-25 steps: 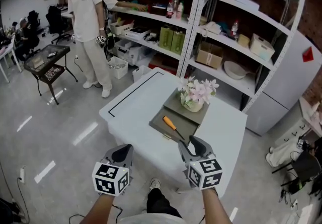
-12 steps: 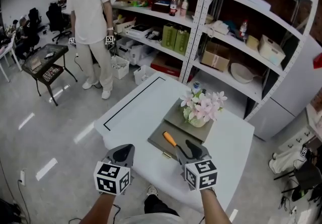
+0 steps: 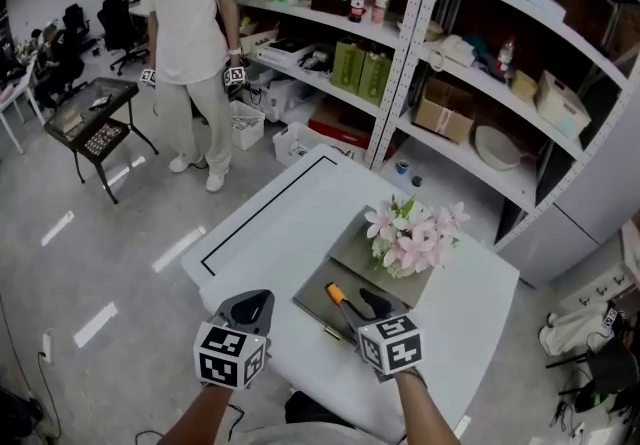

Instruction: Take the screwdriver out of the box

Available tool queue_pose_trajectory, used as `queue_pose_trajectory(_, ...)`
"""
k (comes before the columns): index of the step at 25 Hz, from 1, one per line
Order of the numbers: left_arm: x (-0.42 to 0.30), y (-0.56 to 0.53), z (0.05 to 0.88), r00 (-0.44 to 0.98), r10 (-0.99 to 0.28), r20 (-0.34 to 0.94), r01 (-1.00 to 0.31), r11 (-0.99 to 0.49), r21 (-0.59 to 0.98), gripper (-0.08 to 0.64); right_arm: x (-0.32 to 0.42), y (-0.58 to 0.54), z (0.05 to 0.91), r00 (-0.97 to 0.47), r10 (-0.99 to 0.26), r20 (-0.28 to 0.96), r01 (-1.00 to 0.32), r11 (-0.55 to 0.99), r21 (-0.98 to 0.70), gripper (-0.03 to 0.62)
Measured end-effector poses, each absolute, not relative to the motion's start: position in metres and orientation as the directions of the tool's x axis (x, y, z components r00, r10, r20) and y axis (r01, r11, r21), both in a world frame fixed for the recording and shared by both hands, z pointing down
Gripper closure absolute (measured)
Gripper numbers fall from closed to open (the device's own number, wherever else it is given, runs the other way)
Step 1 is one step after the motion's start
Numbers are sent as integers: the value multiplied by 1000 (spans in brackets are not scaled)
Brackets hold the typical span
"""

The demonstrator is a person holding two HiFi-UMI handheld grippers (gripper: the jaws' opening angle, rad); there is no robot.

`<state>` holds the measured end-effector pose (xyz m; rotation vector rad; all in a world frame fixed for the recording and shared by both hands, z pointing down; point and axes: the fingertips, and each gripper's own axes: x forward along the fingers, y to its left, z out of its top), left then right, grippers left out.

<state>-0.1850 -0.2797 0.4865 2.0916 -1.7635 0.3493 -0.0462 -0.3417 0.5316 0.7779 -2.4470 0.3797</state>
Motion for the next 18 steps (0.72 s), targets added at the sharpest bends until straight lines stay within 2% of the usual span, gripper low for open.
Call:
queue_pose_trajectory(11, -198, -317, 507, 153, -868, 473, -986, -106, 125, 557, -64, -356, 593, -650, -258, 714, -512, 844, -161, 411)
queue_pose_trajectory(18, -201, -326, 510, 148, -863, 482, -987, -100, 125, 557, -72, -361, 607, -613, -191, 767, -483, 859, -172, 411)
